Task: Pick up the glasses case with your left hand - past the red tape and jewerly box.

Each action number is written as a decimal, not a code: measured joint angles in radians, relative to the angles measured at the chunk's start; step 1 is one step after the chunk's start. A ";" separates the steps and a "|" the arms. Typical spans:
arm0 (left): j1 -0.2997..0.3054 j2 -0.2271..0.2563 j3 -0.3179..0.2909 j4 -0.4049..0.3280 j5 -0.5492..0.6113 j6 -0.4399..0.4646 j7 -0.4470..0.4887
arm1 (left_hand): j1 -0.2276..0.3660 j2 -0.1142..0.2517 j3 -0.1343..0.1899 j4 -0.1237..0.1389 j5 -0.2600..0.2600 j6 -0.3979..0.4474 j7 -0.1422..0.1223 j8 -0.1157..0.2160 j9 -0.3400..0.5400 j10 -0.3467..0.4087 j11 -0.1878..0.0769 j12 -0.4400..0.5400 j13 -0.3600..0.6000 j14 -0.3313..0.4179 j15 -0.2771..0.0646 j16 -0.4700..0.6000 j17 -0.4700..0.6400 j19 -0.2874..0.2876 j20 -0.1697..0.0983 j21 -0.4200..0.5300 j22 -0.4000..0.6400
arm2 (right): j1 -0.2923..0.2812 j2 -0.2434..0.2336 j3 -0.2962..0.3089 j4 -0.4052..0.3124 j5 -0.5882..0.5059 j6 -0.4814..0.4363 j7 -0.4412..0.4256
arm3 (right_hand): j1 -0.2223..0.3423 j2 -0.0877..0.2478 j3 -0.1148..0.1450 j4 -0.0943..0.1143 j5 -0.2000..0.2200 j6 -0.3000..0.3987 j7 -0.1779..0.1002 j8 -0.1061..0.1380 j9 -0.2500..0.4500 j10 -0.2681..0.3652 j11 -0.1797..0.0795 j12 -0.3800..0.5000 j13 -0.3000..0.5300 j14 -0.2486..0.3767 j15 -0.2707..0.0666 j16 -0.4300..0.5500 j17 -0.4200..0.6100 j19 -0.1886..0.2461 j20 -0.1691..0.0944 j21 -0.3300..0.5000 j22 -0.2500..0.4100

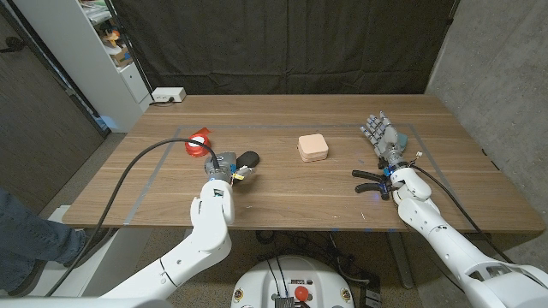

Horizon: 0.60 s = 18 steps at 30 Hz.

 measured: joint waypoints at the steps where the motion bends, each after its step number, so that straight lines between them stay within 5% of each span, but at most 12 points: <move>1: 0.000 -0.001 0.000 0.001 0.000 0.001 0.000 | 0.000 0.000 0.000 0.000 0.000 0.000 0.000 0.000 0.000 0.000 0.000 0.000 0.000 0.000 0.000 0.000 0.000 0.000 0.000 0.000 0.000 | 0.000 0.000 0.000 0.001 0.000 0.000 0.000 | 0.000 0.000 0.000 0.000 0.000 0.000 0.000 0.000 0.000 0.000 0.000 0.000 0.000 0.000 0.000 0.000 0.000 0.000 0.000 0.000 0.000; 18: -0.001 -0.006 0.001 0.019 -0.025 0.019 0.003 | 0.004 0.004 0.000 0.000 0.000 0.000 0.000 0.000 0.000 0.000 0.000 0.000 0.000 0.000 0.000 0.000 0.000 0.004 0.004 0.000 0.000 | 0.009 0.012 -0.002 0.027 -0.002 0.001 0.006 | 0.000 0.000 0.000 0.000 0.000 0.000 0.000 0.000 0.000 0.000 0.000 0.000 0.000 0.000 0.000 0.000 0.000 0.000 0.000 0.000 0.000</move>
